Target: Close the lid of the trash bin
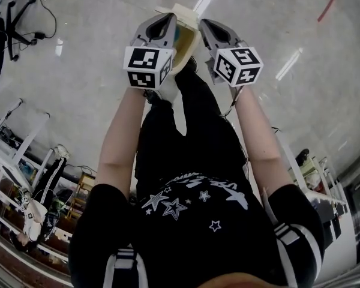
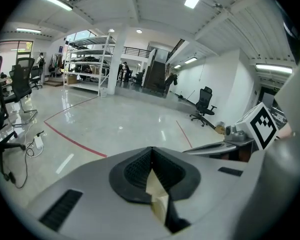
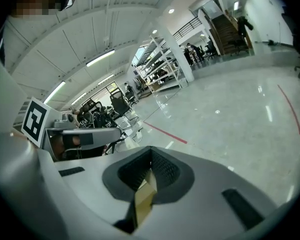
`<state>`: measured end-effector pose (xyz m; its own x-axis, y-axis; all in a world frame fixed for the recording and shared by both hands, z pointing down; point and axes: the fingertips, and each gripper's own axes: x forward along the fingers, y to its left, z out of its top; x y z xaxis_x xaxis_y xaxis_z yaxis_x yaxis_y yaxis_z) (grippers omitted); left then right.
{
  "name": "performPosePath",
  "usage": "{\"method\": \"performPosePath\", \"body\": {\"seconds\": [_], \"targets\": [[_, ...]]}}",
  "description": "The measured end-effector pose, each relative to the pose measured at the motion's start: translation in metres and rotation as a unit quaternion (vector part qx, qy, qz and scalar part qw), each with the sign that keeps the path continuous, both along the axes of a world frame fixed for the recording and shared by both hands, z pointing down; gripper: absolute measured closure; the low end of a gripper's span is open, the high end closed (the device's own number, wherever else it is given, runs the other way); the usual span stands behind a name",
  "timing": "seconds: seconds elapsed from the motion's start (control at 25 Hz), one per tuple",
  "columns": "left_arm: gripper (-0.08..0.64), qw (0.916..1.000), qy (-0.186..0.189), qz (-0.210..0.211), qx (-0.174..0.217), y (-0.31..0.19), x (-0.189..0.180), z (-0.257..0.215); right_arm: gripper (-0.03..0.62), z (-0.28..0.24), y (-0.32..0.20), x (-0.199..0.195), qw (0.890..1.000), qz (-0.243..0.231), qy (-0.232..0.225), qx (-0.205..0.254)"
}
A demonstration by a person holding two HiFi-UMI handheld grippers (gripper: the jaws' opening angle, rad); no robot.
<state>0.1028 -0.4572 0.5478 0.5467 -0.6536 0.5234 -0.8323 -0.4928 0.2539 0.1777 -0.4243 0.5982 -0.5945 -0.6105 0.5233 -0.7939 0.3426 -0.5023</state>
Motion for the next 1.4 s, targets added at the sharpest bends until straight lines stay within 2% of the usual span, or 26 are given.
{"method": "performPosePath", "body": {"seconds": [0.16,0.32,0.6,0.92,1.24,1.4], "targets": [[0.549,1.0,0.001,-0.005,-0.002,0.011,-0.006,-0.001,0.586,-0.003,0.005,-0.002,1.0,0.002,-0.008,0.0],[0.549,0.9999,0.006,-0.01,-0.007,0.023,-0.016,0.001,0.588,-0.001,0.013,-0.015,1.0,-0.012,0.004,-0.002],[0.549,0.9998,0.01,-0.014,-0.011,0.048,-0.04,0.003,0.588,0.013,0.06,-0.058,0.996,-0.07,0.044,-0.027],[0.549,0.9992,0.01,-0.026,-0.03,0.081,-0.086,0.029,0.587,0.052,0.105,-0.092,0.994,-0.069,0.047,-0.074],[0.549,0.998,0.007,-0.037,-0.05,0.119,-0.132,0.064,0.588,0.089,0.138,-0.117,0.992,-0.061,0.061,-0.09],[0.549,0.9976,0.007,-0.037,-0.058,0.135,-0.142,0.081,0.587,0.109,0.151,-0.123,0.992,-0.048,0.061,-0.1]]}}
